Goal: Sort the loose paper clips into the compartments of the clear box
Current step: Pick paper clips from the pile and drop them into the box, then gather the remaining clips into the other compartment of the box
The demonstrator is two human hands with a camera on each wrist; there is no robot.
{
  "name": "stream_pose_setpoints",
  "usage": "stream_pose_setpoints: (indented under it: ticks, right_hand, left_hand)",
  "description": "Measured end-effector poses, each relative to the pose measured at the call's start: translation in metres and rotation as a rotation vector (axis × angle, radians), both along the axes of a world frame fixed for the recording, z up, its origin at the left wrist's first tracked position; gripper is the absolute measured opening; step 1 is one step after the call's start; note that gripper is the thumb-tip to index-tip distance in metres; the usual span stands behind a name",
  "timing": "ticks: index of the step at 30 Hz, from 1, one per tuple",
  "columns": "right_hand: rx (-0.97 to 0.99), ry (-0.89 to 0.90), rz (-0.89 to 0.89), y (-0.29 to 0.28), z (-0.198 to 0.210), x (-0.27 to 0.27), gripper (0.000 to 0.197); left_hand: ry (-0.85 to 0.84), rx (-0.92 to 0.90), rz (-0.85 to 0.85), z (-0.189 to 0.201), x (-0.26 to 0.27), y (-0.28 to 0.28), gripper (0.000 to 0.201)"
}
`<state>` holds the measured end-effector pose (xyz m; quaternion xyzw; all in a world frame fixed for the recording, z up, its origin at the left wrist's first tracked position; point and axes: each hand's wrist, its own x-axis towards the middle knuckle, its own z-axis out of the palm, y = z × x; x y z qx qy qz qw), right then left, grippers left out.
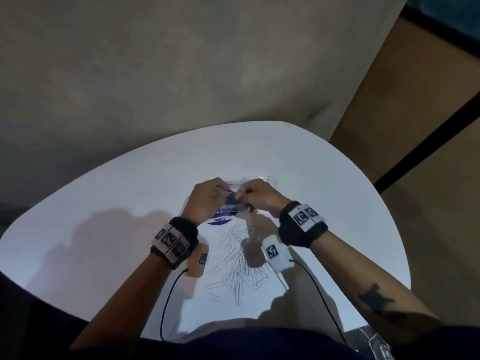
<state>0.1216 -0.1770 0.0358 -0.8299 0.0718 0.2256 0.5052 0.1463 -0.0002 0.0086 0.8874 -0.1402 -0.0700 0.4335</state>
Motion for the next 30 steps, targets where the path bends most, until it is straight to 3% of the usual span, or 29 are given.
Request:
stream_pose_setpoints:
  ticks: [3,8,11,14,15,17,20,24,26,27,30]
  right_hand:
    - [-0.232,-0.103,0.183,0.021,0.002,0.026,0.031]
    - [-0.503,-0.166,0.420,0.032,-0.007,0.038,0.024]
    - [-0.511,-0.205,0.521,0.030,-0.010,0.035,0.017]
    - [-0.411,-0.260,0.445,0.018,-0.008,0.021,0.013]
    - [-0.392,-0.287,0.411,0.011,-0.008,0.013,0.012]
    - [-0.405,-0.315,0.398,-0.005,-0.008,-0.012,0.016]
    - [-0.533,-0.180,0.496,-0.035,-0.017,-0.063,0.042]
    - [-0.575,0.068,0.582,-0.067,-0.038,-0.128,0.040]
    - [-0.503,0.150,0.586,-0.070,-0.052,-0.148,0.045]
    - [-0.468,0.151,0.584,-0.069,-0.060,-0.154,0.047]
    - [-0.432,0.048,0.572,-0.061,-0.073,-0.156,0.042]
  left_hand:
    - [-0.095,-0.064,-0.014,-0.015,-0.024,0.027,0.026]
    - [-0.157,-0.003,0.018,-0.040,-0.057,0.056,0.025]
    - [-0.125,0.070,-0.002,-0.051,-0.069,0.060,0.033]
    - [-0.104,0.171,-0.054,-0.059,-0.080,0.060,0.028]
    - [-0.071,0.220,-0.106,-0.058,-0.084,0.060,0.032]
    - [0.020,0.365,-0.276,-0.058,-0.093,0.064,0.063]
    - [-0.027,0.601,-0.478,-0.062,-0.098,0.075,0.103]
    - [0.133,0.567,-0.491,-0.066,-0.102,0.079,0.080]
    - [0.156,0.497,-0.532,-0.064,-0.107,0.072,0.081]
    - [0.175,0.458,-0.542,-0.062,-0.110,0.065,0.081]
    - [0.209,0.381,-0.487,-0.061,-0.113,0.041,0.054]
